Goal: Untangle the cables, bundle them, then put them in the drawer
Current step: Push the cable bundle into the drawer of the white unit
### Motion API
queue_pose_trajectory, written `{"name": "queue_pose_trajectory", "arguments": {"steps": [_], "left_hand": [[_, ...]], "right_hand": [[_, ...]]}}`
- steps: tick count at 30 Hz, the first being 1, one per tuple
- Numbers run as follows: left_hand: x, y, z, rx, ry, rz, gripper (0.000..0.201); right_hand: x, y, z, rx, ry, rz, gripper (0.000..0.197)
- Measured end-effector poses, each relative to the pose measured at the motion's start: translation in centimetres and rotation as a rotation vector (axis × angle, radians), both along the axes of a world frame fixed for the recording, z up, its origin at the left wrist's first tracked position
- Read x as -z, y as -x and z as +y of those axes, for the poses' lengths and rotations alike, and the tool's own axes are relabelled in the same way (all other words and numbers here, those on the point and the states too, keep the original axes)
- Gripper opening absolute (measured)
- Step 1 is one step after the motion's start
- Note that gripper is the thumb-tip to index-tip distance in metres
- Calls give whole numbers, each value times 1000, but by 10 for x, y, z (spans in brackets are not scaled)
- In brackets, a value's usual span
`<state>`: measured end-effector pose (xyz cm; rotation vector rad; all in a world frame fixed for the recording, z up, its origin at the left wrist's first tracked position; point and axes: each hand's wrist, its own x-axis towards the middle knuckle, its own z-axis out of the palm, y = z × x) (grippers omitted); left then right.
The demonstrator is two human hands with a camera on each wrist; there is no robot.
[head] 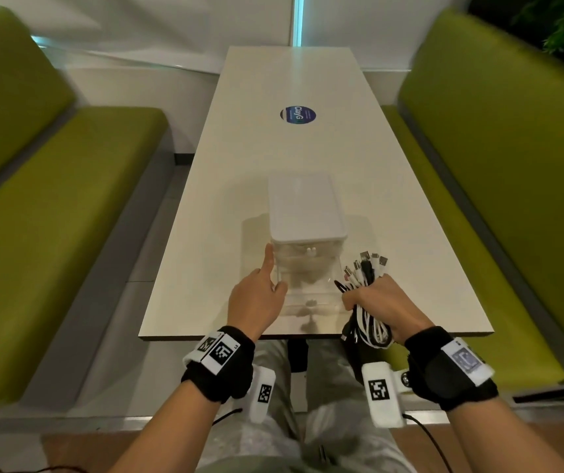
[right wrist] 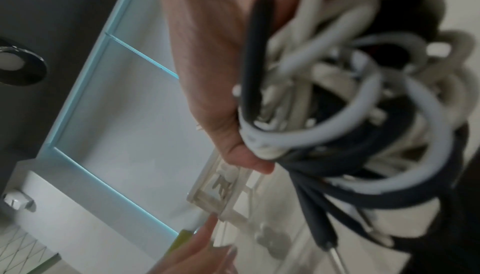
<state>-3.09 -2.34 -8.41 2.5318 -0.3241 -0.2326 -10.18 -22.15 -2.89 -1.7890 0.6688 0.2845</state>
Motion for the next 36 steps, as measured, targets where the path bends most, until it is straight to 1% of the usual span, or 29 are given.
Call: {"name": "queue_pose_trajectory", "arguments": {"steps": [2,6,8,10,13,16,21,26,30,32,33,35,36], "left_hand": [[0,0,1,2,-9,12,74],[-3,3,0,3,-11,47,86],[-4,4,-1,5,-19,80,93],[-5,4,-2,9,-17,103,97],[-3,1,0,11,-9,105,97],[-1,-6,1,12,-22,98,97],[-4,-27,5,38,-40,140,101],[-3,-41,11,80,-30,199,112],[-2,-43,12,84,-27,207,113],[-2,-41,11,89,-25,204,113],[-2,-40,10,88,-22,200,113],[-2,-38,9,81,-27,179,114],[-2,-37,9,78,-38,171,114]], "right_hand": [[-8,-3,-1,20,16,-42,28],[-18,-21,11,-14,117,-163,32],[-20,-33,25,-96,277,-180,25],[-20,-42,40,-201,450,-162,16],[-18,-50,55,-248,549,-140,20],[-16,-55,56,-222,549,-138,17],[-12,-64,57,-194,463,-171,11],[-13,-72,53,-181,376,-161,21],[-13,-75,53,-192,407,-149,17],[-13,-72,56,-192,501,-171,11],[-14,-70,59,-213,589,-172,10],[-15,-67,65,-312,806,-158,10],[-14,-66,69,-377,884,-137,14]]}}
